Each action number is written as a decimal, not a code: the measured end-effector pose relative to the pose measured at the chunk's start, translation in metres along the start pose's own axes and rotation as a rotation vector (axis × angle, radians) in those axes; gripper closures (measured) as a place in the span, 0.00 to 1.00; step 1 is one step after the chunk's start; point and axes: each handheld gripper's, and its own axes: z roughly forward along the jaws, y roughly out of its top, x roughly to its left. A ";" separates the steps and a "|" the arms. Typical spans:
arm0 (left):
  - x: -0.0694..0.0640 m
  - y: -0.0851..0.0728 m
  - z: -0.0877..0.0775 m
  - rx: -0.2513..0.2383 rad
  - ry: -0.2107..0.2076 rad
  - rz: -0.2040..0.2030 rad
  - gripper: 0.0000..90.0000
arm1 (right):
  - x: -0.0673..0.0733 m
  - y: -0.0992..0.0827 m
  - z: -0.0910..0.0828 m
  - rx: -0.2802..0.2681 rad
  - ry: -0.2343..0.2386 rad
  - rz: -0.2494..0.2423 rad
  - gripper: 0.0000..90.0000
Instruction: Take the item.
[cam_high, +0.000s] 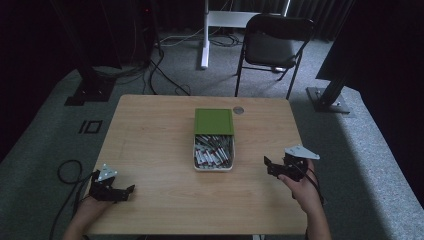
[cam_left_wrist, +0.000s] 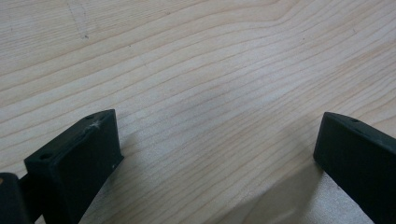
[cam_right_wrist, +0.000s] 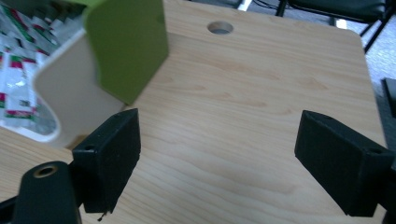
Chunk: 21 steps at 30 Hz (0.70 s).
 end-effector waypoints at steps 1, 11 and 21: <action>0.000 0.000 0.000 0.000 0.000 0.000 0.01 | 0.003 0.003 0.001 -0.007 0.009 -0.003 0.16; 0.000 0.000 0.000 0.000 0.000 0.000 0.01 | 0.025 0.022 0.007 -0.035 0.066 -0.038 0.17; 0.000 0.000 0.000 0.000 0.000 0.000 0.01 | 0.050 0.035 0.018 -0.051 0.127 -0.070 0.17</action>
